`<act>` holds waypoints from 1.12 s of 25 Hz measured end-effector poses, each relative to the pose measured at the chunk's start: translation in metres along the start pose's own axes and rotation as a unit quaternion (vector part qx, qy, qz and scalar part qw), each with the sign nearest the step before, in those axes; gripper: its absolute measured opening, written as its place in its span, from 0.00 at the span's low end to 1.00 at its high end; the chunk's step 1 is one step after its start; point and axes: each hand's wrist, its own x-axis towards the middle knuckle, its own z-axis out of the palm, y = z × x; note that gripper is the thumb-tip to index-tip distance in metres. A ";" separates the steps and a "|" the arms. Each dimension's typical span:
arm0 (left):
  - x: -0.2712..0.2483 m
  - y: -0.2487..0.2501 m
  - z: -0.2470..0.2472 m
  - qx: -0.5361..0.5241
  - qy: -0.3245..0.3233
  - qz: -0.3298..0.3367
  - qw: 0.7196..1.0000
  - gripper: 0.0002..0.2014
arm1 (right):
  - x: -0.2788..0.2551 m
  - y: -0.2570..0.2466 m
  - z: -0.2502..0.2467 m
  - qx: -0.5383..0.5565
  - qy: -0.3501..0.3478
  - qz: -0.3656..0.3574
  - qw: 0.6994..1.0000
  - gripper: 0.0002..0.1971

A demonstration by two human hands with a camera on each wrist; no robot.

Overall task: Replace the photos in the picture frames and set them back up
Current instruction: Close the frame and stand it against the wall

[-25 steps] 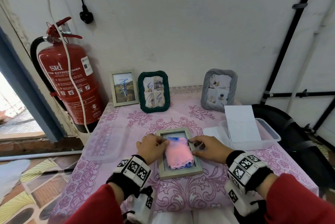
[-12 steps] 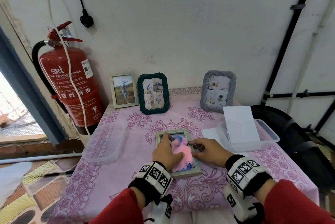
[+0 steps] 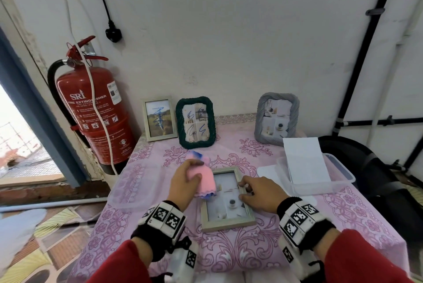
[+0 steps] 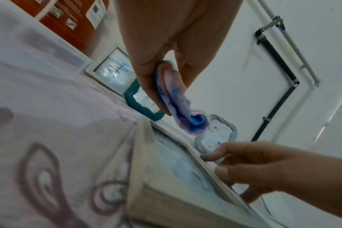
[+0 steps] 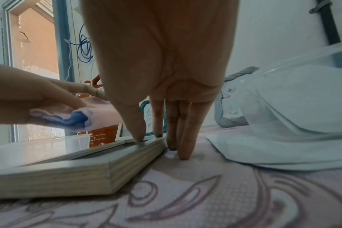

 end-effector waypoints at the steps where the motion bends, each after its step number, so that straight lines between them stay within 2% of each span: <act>1: 0.002 -0.001 -0.009 -0.010 0.007 -0.007 1.000 0.14 | 0.001 -0.001 0.001 -0.021 0.004 0.002 1.000 0.20; 4: 0.003 0.001 -0.038 -0.029 0.038 -0.011 0.999 0.08 | 0.004 -0.004 0.003 -0.065 0.017 -0.001 0.998 0.21; 8: 0.006 -0.003 -0.082 0.017 0.081 -0.009 0.996 0.11 | 0.004 -0.004 0.005 -0.072 0.024 -0.008 0.997 0.21; 15: 0.012 -0.021 -0.136 0.074 0.157 -0.029 0.984 0.09 | 0.002 -0.007 0.007 -0.086 0.042 -0.017 0.995 0.19; 17: 0.015 -0.029 -0.141 0.121 0.141 -0.030 0.982 0.12 | 0.001 -0.007 0.007 -0.085 0.044 -0.018 0.995 0.19; 19: 0.017 -0.037 -0.143 0.149 0.099 -0.045 0.983 0.14 | 0.001 -0.008 0.007 -0.084 0.049 -0.020 0.995 0.19; 21: 0.019 -0.044 -0.142 0.155 0.055 -0.052 0.985 0.16 | 0.000 -0.008 0.007 -0.082 0.053 -0.021 0.995 0.19; 24: 0.024 -0.049 -0.138 0.152 0.022 -0.058 0.986 0.19 | -0.001 -0.008 0.006 -0.082 0.055 -0.025 0.995 0.19; 28: 0.031 -0.053 -0.138 0.211 -0.048 -0.071 0.974 0.21 | -0.001 -0.008 0.006 -0.082 0.055 -0.027 0.995 0.19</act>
